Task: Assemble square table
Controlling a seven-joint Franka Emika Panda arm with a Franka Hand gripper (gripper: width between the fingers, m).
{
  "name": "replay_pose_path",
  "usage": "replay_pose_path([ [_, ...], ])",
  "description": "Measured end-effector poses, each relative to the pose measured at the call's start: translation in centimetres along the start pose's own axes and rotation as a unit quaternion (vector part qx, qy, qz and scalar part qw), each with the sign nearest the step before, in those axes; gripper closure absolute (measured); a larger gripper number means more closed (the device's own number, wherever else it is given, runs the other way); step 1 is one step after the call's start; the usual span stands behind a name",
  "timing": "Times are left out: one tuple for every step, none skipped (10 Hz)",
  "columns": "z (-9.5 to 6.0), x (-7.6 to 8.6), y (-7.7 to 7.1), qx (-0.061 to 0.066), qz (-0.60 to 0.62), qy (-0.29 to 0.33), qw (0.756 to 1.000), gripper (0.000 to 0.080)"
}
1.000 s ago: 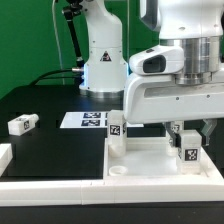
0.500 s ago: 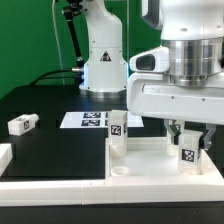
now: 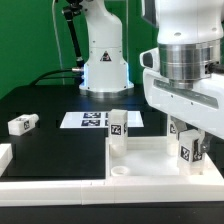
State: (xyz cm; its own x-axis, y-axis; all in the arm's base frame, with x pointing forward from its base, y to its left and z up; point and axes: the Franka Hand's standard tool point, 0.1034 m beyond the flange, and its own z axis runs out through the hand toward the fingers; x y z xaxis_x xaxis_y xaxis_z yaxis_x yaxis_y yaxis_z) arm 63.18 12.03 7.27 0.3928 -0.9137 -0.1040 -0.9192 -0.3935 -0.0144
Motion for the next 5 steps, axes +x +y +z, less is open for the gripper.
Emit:
replay_pose_path([
  [-0.01, 0.0, -0.03, 0.001, 0.035, 0.0, 0.999, 0.0509],
  [-0.02, 0.02, -0.06, 0.002, 0.071, 0.001, 0.998, 0.0509],
  [0.0, 0.06, -0.03, 0.009, 0.134, 0.003, 0.991, 0.0509],
  [-0.02, 0.07, -0.09, 0.014, 0.23, 0.001, 0.973, 0.0509],
  [-0.01, 0.06, -0.03, 0.027, 0.307, -0.008, 0.951, 0.0509],
])
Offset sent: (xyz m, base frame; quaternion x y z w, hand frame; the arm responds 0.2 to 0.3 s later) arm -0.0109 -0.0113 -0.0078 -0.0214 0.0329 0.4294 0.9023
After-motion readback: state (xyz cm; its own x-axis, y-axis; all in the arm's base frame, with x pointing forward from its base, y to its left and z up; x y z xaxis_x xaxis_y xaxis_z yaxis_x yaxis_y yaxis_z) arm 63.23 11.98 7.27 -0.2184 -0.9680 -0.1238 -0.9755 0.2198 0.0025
